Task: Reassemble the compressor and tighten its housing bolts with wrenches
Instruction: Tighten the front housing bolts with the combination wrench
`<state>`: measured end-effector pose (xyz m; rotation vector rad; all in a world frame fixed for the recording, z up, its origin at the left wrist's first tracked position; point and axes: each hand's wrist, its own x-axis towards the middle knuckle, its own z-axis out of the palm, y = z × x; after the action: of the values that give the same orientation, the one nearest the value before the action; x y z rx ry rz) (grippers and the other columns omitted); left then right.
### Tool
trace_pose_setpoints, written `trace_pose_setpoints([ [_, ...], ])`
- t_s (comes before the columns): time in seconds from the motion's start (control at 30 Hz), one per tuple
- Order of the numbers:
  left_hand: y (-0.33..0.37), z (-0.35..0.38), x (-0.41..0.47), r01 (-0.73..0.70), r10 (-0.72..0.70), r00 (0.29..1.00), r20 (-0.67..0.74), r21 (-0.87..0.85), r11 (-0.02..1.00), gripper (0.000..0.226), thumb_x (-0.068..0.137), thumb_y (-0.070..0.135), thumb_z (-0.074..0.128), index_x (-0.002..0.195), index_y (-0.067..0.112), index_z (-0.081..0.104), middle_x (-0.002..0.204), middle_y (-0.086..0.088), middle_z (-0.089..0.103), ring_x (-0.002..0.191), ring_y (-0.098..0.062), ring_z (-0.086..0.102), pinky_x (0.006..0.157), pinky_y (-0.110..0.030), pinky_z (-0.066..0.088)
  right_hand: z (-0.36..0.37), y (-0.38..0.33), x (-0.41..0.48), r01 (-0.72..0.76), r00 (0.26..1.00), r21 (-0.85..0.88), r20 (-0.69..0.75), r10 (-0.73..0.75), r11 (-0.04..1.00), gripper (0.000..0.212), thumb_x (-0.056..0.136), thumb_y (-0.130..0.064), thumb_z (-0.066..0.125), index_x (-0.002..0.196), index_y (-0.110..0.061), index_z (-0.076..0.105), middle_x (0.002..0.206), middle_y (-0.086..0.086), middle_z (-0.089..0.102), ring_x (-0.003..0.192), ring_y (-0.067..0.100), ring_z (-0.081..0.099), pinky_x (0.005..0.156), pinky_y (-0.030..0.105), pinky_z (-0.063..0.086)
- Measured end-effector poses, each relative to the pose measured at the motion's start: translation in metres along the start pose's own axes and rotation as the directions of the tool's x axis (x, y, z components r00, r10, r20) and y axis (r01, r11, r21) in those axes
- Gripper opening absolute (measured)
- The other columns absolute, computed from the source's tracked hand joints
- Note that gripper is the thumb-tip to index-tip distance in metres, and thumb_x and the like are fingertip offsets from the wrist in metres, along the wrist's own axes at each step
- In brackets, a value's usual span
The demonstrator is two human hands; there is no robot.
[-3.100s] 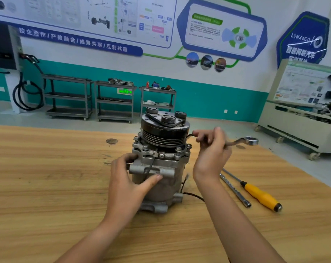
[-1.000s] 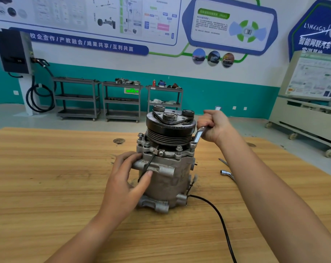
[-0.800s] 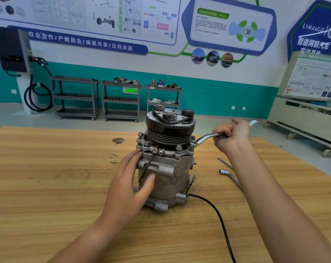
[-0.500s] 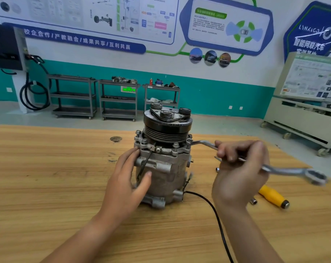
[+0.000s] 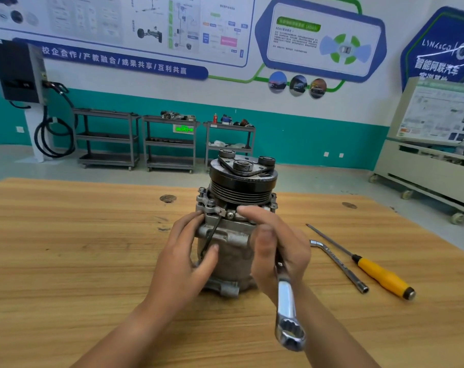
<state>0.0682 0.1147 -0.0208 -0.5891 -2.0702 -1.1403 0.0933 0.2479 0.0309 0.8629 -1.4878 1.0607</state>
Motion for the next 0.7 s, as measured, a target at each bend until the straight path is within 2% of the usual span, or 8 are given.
trace_pose_setpoints([
  [0.13, -0.004, 0.0, 0.001, 0.0, 0.0, 1.0, 0.014, 0.019, 1.0, 0.049, 0.082, 0.009, 0.068, 0.128, 0.007, 0.051, 0.125, 0.008, 0.046, 0.113, 0.007, 0.038, 0.093, 0.005, 0.023, -0.003, 0.005, 0.001, 0.076, 0.997, -0.03, 0.033, -0.075, 0.997, 0.038, 0.104, -0.032, 0.031, 0.092, -0.007, 0.057, 0.073, -0.003, 0.052, 0.07, -0.024, 0.042, 0.068, -0.004, 0.033],
  [0.23, -0.003, 0.0, 0.001, 0.0, 0.0, 1.0, 0.02, 0.021, 1.0, 0.049, 0.08, 0.022, 0.06, 0.126, 0.007, 0.052, 0.123, 0.013, 0.044, 0.111, 0.015, 0.036, 0.092, 0.006, 0.022, -0.005, -0.003, -0.005, 0.047, 0.995, 0.032, -0.093, -0.044, 0.998, 0.045, 0.103, -0.041, 0.028, 0.082, -0.021, 0.062, 0.073, -0.01, 0.057, 0.06, -0.015, 0.046, 0.056, 0.0, 0.034],
  [0.33, -0.003, 0.0, 0.001, 0.017, -0.017, 1.0, 0.025, 0.004, 1.0, 0.049, 0.081, 0.023, 0.06, 0.128, 0.011, 0.05, 0.124, 0.018, 0.041, 0.113, 0.026, 0.03, 0.092, 0.006, 0.022, -0.021, -0.02, 0.01, 0.02, 0.946, 0.27, -0.316, 0.068, 0.963, 0.058, 0.103, -0.036, 0.017, 0.078, -0.034, 0.069, 0.054, -0.016, 0.051, 0.041, -0.004, 0.04, 0.038, 0.013, 0.029],
  [0.4, -0.003, 0.0, 0.0, 0.011, -0.011, 1.0, 0.027, 0.002, 1.0, 0.048, 0.082, 0.023, 0.059, 0.128, 0.014, 0.048, 0.123, 0.018, 0.04, 0.114, 0.028, 0.028, 0.093, 0.005, 0.022, -0.041, -0.022, 0.041, -0.026, 0.898, 0.548, -0.355, 0.26, 0.836, 0.07, 0.099, -0.009, -0.007, 0.069, -0.012, 0.057, 0.044, -0.014, 0.045, 0.036, 0.0, 0.036, 0.039, 0.014, 0.032],
  [0.47, -0.001, 0.001, 0.0, 0.011, -0.011, 1.0, 0.024, 0.004, 1.0, 0.05, 0.079, 0.025, 0.057, 0.127, 0.018, 0.045, 0.123, 0.019, 0.039, 0.113, 0.029, 0.027, 0.093, 0.005, 0.022, -0.058, -0.012, 0.075, -0.203, 0.773, 0.63, -0.366, 0.518, 0.749, 0.055, 0.102, -0.013, -0.003, 0.065, -0.012, 0.037, 0.04, -0.009, 0.029, 0.033, 0.005, 0.027, 0.037, 0.016, 0.028],
  [0.53, -0.001, 0.001, -0.001, 0.012, -0.012, 1.0, 0.027, 0.004, 1.0, 0.051, 0.08, 0.024, 0.059, 0.128, 0.015, 0.045, 0.123, 0.019, 0.038, 0.113, 0.03, 0.025, 0.093, 0.006, 0.021, -0.064, 0.001, 0.098, -0.348, 0.592, 0.714, -0.334, 0.733, 0.607, 0.049, 0.104, -0.035, 0.016, 0.066, -0.013, 0.038, 0.044, -0.007, 0.021, 0.036, 0.008, 0.019, 0.035, 0.018, 0.02],
  [0.63, -0.004, 0.002, -0.002, 0.005, -0.005, 0.999, 0.032, 0.006, 1.0, 0.051, 0.083, 0.017, 0.065, 0.13, 0.011, 0.046, 0.124, 0.02, 0.037, 0.114, 0.03, 0.025, 0.093, 0.006, 0.02, -0.062, 0.021, 0.11, -0.415, 0.418, 0.848, -0.143, 0.897, 0.328, 0.063, 0.089, -0.07, 0.025, 0.068, -0.013, 0.042, 0.049, -0.005, 0.022, 0.038, 0.008, 0.016, 0.033, 0.018, 0.014],
  [0.7, -0.005, 0.002, -0.002, 0.004, -0.005, 0.999, 0.034, 0.008, 1.0, 0.05, 0.083, 0.017, 0.064, 0.129, 0.011, 0.046, 0.124, 0.018, 0.038, 0.114, 0.029, 0.026, 0.094, 0.006, 0.02, -0.059, 0.039, 0.108, -0.427, 0.336, 0.888, -0.022, 0.942, 0.173, 0.067, 0.087, -0.073, 0.024, 0.066, -0.012, 0.042, 0.045, -0.005, 0.024, 0.033, 0.007, 0.018, 0.03, 0.017, 0.013],
])
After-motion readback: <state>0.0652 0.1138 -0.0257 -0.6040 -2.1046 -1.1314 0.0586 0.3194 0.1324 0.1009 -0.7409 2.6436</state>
